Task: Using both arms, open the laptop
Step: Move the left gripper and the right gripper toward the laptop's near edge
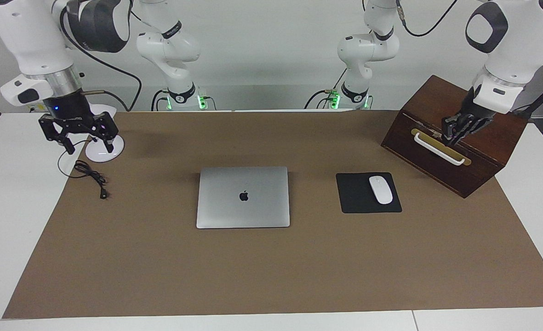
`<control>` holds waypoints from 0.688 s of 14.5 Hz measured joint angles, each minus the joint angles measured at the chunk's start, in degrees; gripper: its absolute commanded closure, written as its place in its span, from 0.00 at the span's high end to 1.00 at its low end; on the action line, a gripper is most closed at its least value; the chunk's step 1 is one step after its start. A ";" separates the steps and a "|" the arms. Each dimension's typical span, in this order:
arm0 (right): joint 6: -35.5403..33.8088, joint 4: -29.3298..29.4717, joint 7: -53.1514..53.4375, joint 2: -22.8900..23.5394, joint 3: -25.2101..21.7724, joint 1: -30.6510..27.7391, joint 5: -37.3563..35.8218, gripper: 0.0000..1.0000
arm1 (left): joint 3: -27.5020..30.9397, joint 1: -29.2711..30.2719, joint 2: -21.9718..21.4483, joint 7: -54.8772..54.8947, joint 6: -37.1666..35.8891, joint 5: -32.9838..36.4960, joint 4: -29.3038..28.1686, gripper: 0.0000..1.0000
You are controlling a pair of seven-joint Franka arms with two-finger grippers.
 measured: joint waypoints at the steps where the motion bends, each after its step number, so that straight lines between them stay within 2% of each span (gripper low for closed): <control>1: 1.67 -0.37 0.07 0.69 0.00 0.00 1.96 1.00 | -0.01 0.00 -0.01 -0.01 0.24 0.00 -0.11 0.00; 3: 5.19 -2.56 0.30 1.35 -0.02 -0.07 7.25 1.00 | -0.01 0.04 -0.05 -0.01 0.62 0.00 -0.25 0.00; 5: 8.84 -6.45 1.23 1.41 -0.08 -0.14 15.51 1.00 | -0.04 0.07 -0.11 0.02 0.90 0.00 -0.30 0.00; 10: 15.61 -16.35 14.34 -1.89 0.49 2.56 27.87 1.00 | -1.12 -0.72 -0.15 0.29 7.57 -0.03 -2.03 0.00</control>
